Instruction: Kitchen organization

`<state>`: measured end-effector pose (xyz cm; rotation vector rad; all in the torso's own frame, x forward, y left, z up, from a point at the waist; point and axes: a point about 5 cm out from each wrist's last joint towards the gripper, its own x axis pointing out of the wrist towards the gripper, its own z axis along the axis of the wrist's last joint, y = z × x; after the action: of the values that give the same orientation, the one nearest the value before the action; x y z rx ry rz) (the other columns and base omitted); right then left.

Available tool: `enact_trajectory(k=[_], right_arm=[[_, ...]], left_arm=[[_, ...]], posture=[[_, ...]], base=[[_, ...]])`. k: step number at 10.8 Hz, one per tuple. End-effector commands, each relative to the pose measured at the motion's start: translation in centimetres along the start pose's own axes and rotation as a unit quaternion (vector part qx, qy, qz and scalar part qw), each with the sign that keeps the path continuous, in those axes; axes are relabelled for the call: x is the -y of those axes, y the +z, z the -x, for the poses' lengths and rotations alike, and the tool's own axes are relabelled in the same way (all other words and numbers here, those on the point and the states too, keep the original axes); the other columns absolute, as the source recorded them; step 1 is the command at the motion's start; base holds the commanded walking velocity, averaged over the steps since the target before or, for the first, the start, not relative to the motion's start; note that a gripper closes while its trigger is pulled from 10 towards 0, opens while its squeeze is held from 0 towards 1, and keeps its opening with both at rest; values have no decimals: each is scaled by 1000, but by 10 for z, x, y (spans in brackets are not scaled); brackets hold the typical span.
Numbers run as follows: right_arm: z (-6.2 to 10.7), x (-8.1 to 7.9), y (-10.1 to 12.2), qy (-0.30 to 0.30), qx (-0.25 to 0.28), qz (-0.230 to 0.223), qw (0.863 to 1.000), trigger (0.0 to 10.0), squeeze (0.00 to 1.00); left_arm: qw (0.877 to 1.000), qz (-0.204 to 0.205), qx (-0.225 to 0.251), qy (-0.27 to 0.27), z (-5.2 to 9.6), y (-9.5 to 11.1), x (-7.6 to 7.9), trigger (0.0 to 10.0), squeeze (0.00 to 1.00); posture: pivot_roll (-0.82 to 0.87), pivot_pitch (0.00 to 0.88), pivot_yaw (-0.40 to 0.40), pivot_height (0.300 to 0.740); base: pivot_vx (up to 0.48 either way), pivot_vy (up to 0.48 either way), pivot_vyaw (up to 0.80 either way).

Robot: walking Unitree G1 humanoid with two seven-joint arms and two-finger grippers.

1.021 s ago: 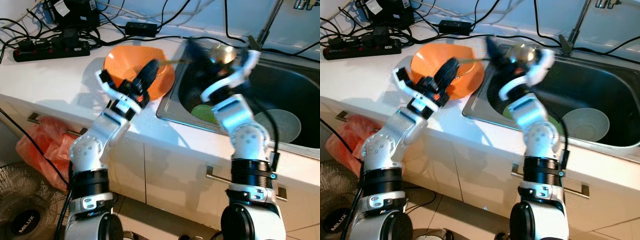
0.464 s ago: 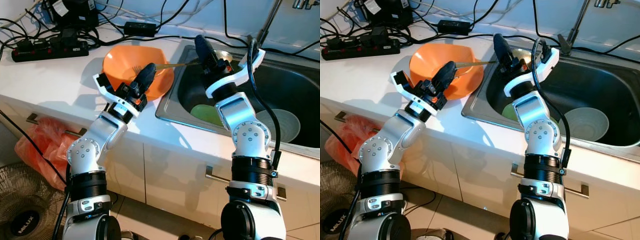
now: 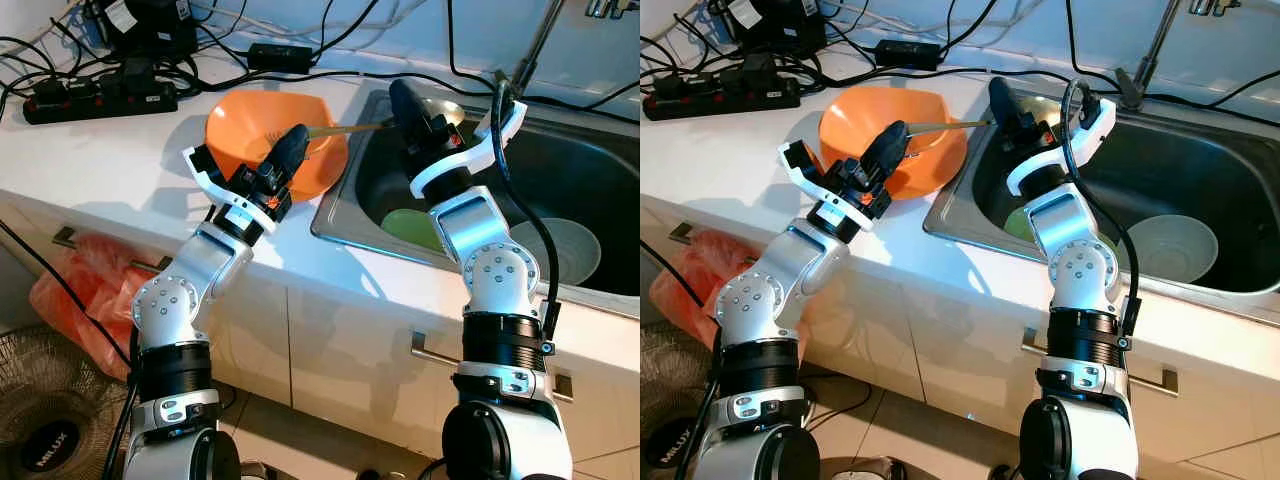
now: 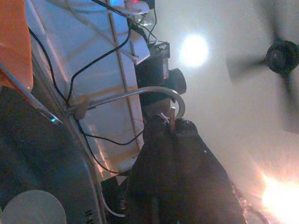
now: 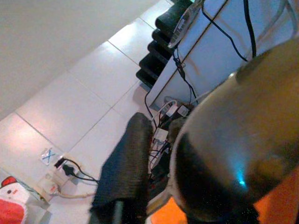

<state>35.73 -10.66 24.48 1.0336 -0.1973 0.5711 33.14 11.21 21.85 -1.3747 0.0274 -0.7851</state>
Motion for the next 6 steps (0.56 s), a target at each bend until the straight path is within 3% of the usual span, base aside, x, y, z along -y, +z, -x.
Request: enact_trajectory(k=[1, 5, 6], right_arm=[[-3, -4, 1, 4, 2, 2, 1000, 0, 0], [-1, -3, -7, -1, -7, -2, 1000, 0, 0], [-1, -2, -6, -4, -5, -1, 1000, 0, 0]], left_arm=[[1000, -14, 2, 3, -3, 2, 2, 0, 0], [999, -29, 13, 25, -6, 5, -3, 0, 0], [999, -37, 15, 37, -6, 5, -6, 2706, 0]], posture=[[137, 67, -10, 740], [136, 65, -4, 740], [137, 66, -4, 740]], base=[[0, 0, 0], [0, 0, 0], [0, 0, 0]])
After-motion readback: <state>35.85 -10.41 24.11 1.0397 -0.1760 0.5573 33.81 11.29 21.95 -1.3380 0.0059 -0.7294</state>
